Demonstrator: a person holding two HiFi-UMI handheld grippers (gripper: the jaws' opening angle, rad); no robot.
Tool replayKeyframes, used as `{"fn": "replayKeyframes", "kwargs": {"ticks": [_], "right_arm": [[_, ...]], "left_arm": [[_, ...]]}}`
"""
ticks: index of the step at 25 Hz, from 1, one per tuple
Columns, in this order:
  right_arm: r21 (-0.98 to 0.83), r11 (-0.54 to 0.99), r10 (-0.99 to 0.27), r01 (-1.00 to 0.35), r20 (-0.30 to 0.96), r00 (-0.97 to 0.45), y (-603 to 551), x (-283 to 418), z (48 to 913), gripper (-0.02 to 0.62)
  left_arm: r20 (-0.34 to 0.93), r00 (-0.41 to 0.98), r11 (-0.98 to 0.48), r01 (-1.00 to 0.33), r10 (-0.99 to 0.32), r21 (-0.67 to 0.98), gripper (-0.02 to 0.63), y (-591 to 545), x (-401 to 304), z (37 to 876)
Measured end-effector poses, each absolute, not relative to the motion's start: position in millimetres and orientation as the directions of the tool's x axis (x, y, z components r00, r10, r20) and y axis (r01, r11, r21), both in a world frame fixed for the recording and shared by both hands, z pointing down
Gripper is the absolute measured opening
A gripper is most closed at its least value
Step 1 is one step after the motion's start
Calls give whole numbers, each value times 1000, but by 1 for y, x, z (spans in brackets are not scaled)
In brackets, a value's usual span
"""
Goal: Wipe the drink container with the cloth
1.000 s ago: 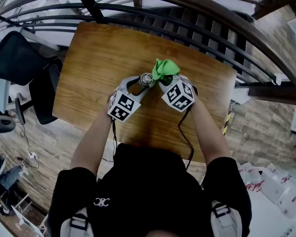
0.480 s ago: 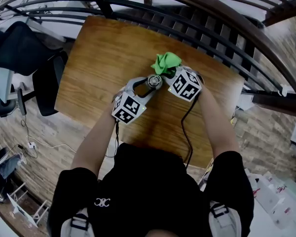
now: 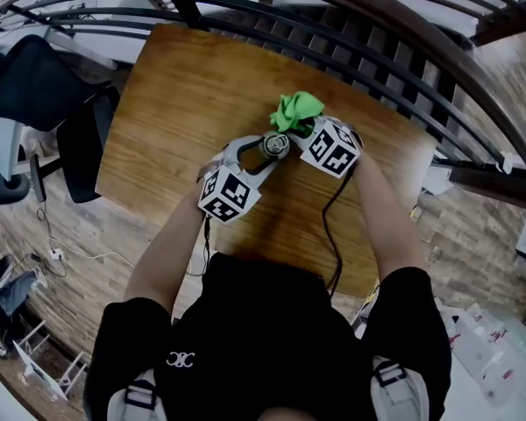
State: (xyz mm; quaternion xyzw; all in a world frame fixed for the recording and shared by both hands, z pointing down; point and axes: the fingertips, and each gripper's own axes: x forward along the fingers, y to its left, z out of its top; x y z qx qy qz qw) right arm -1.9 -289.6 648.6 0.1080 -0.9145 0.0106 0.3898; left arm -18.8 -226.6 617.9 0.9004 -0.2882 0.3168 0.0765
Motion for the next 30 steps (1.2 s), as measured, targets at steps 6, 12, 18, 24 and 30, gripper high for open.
{"fn": "replayKeyframes", "kwargs": {"ticks": [6,12,18,24,30], "right_arm": [[42,968,-200,-249,730,-654,-274,14,657,66],[2,956,-200,-294,737,-646,-242,26,666,66],[-40,935,-214,-353,729,-650,-209,27,675,66],[-89,913,-222,-399,710,-668,-177,17,674,66],[-121,877,-276,-465,666,-693,-162,0,665,66]], "left_arm": [[595,644,-841,-530,-481,-106,261,-230,-16,612],[602,669,-884,-444,-435,-144,267,-230,-8,602],[652,667,-916,-387,-360,-110,284,-234,-2,604],[684,621,-886,-455,-383,-83,296,-237,-4,604],[693,539,-732,-681,-478,25,295,-246,-27,603]]}}
